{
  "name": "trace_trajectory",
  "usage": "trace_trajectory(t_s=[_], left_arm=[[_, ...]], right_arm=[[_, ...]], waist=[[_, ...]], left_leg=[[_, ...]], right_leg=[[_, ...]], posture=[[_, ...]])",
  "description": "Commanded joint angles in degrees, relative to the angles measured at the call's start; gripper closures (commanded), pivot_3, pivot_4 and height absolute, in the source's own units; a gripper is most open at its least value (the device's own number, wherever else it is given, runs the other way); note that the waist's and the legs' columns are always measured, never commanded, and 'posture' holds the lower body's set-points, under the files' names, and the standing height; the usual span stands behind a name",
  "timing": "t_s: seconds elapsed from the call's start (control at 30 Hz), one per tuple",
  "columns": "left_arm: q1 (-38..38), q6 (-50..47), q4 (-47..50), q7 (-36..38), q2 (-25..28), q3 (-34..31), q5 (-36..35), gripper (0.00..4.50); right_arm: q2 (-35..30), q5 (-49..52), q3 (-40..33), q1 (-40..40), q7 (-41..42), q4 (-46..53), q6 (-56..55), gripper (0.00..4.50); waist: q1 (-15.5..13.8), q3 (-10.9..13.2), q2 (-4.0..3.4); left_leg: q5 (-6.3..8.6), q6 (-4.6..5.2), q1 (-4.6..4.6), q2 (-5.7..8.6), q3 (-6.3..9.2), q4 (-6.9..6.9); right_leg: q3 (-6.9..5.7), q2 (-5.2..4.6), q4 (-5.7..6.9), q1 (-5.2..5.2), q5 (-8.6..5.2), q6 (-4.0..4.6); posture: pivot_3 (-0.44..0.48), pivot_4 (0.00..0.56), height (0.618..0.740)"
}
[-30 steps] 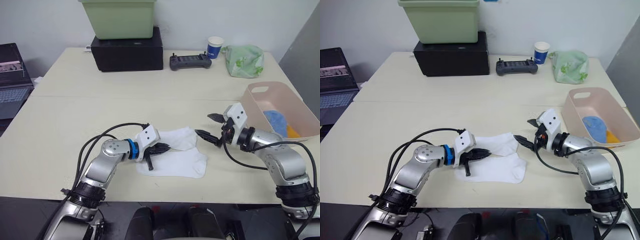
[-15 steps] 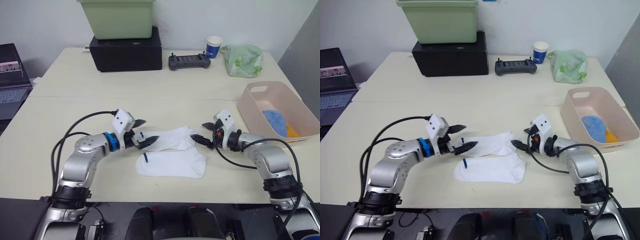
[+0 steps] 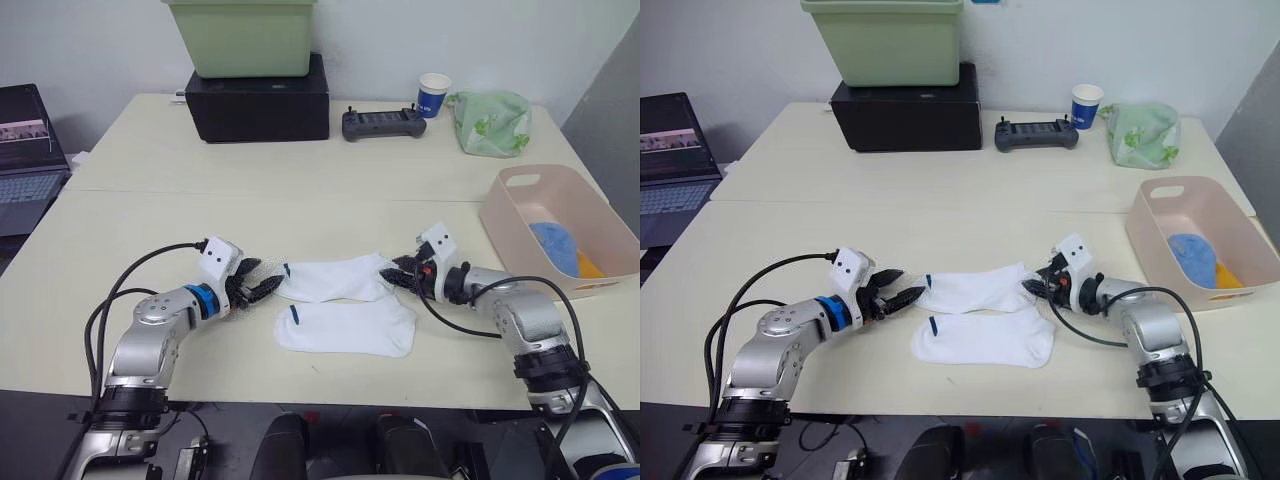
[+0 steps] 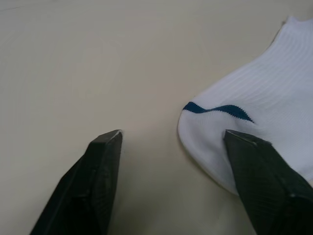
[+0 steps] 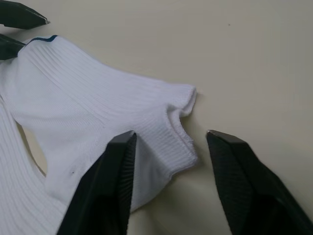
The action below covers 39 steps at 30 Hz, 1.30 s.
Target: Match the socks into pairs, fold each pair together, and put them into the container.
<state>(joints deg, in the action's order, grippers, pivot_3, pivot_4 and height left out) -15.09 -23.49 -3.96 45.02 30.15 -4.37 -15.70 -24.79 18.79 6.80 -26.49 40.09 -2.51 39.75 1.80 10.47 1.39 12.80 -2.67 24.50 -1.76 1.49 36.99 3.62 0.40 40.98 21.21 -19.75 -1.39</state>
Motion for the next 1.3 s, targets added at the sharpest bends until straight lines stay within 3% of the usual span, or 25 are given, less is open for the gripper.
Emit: trace_trajectory(t_s=[0.03,0.13,0.27,0.43,0.67,0.87,1.03,1.3], left_arm=[[0.15,0.29,1.17,1.46,0.11,0.95,-0.83,2.25],[0.26,-0.22,2.10,1.87,-0.11,1.14,-1.32,3.22],[-0.04,-0.02,1.82,1.22,-0.36,0.76,-1.60,4.46],[-1.44,-1.08,2.19,0.59,-0.37,-0.08,-2.76,4.46],[-1.84,-12.24,13.83,-0.09,0.78,-4.72,-13.03,4.46],[2.04,-25.90,25.93,-1.14,3.08,-10.00,-26.53,4.46],[9.92,-35.11,32.63,-1.04,6.97,-15.55,-38.07,4.46],[17.62,-32.45,33.61,-1.58,9.43,-14.44,-36.68,4.46]], right_arm=[[-0.06,0.41,-0.60,-1.16,0.90,0.78,0.03,3.43],[0.05,0.67,-0.93,-1.22,0.96,1.15,0.14,4.48],[0.74,1.22,-1.83,-1.46,0.83,0.86,-0.52,4.50],[1.40,1.79,-3.20,-2.43,0.82,0.61,-0.60,4.50],[-1.33,11.24,-8.66,-4.10,2.16,11.09,11.72,4.50],[-3.72,23.12,-15.97,-3.04,-0.34,20.95,26.44,4.50],[-6.04,30.58,-18.77,1.10,-0.80,27.69,33.52,4.50],[-6.52,33.89,-17.65,9.56,-3.08,31.55,33.86,4.50]], waist=[[0.01,0.00,0.00],[0.01,0.00,0.00],[0.03,0.00,0.00],[0.04,0.00,0.00],[0.03,0.00,0.00],[0.12,0.00,0.00],[0.20,0.01,0.00],[0.08,0.01,0.00]], left_leg=[[0.00,0.00,0.00,0.00,-0.01,0.00],[0.00,0.00,0.00,0.00,-0.01,0.00],[0.00,0.00,0.00,-0.01,0.00,0.00],[0.00,0.00,0.00,0.00,-0.01,0.00],[0.00,0.00,0.11,-0.03,0.04,0.00],[0.00,0.00,0.11,-0.04,0.06,-0.01],[0.00,0.01,0.09,-0.07,0.08,-0.04],[0.01,0.01,0.08,0.01,0.04,-0.03]], right_leg=[[0.00,0.00,0.00,0.00,0.00,0.00],[0.01,0.00,0.00,0.00,0.00,0.00],[0.01,0.00,0.00,0.00,0.00,0.00],[0.01,0.00,0.00,0.01,0.00,0.00],[-0.01,0.00,-0.01,0.08,0.00,0.00],[-0.01,0.00,-0.01,0.08,0.00,0.00],[-0.02,0.03,-0.02,0.08,-0.01,0.00],[0.01,0.02,-0.06,0.04,-0.01,0.00]], posture=[[0.000,0.150,0.740],[0.000,0.150,0.740],[0.000,0.150,0.740],[0.000,0.150,0.740],[0.000,0.150,0.740],[0.000,0.150,0.740],[0.000,0.150,0.740],[0.000,0.150,0.740]])
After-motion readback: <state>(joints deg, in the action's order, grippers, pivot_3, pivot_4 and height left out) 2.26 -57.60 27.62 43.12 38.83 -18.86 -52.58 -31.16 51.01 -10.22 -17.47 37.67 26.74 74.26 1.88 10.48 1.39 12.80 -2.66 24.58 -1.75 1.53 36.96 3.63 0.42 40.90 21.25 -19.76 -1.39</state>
